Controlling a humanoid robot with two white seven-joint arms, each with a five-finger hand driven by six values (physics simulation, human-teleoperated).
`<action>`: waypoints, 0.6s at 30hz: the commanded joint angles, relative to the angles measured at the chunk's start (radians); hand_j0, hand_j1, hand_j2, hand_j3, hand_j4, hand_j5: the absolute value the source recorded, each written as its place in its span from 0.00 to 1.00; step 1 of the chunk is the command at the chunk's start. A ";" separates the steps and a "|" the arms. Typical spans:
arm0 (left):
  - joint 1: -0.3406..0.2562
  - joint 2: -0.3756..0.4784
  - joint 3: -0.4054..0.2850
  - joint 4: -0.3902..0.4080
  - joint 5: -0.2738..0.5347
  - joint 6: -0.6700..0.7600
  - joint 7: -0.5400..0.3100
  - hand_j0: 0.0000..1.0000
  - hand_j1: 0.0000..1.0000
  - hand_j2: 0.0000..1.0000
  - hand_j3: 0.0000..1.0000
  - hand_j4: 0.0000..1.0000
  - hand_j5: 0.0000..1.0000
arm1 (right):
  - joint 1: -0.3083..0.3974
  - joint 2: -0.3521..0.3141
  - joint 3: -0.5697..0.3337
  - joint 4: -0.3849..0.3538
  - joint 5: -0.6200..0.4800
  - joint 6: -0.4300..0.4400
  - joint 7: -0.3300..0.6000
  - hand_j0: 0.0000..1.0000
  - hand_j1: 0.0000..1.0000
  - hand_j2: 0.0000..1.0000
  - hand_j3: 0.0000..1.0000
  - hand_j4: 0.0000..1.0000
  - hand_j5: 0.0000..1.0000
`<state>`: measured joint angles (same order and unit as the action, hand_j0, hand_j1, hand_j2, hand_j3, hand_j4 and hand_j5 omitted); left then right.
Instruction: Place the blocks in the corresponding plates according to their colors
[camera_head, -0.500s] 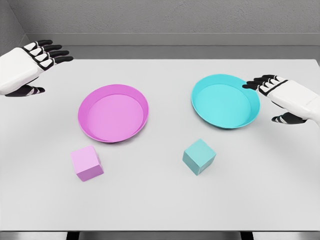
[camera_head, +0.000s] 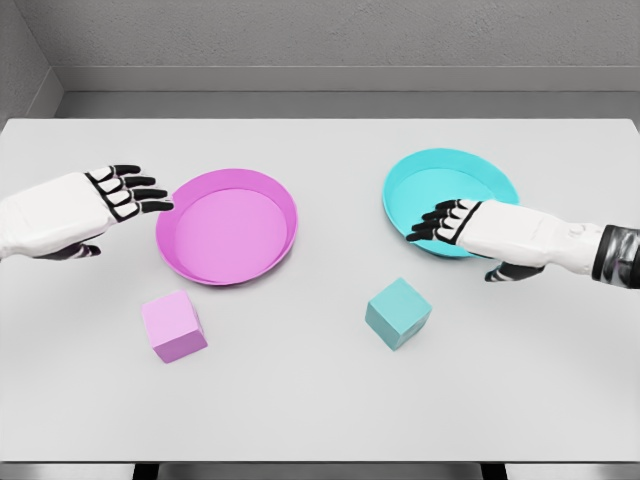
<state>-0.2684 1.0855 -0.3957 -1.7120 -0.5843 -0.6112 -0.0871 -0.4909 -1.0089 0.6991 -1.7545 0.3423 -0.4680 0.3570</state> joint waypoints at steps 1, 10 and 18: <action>0.000 0.010 -0.064 -0.028 0.003 0.000 -0.006 1.00 1.00 1.00 1.00 1.00 1.00 | 0.000 0.018 0.054 0.000 -0.003 -0.057 0.053 1.00 1.00 1.00 1.00 1.00 1.00; 0.051 0.039 -0.147 -0.061 -0.002 0.000 -0.143 1.00 1.00 1.00 1.00 1.00 1.00 | -0.115 0.078 0.168 0.000 -0.005 -0.141 0.089 1.00 1.00 1.00 1.00 1.00 1.00; 0.017 0.008 -0.141 -0.067 0.020 0.000 -0.184 1.00 1.00 1.00 1.00 1.00 1.00 | -0.166 0.105 0.204 0.000 -0.005 -0.143 0.089 1.00 1.00 1.00 1.00 1.00 1.00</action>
<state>-0.2516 1.1058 -0.5374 -1.7778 -0.5784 -0.6119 -0.2678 -0.6611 -0.9112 0.8921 -1.7546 0.3434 -0.6112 0.4462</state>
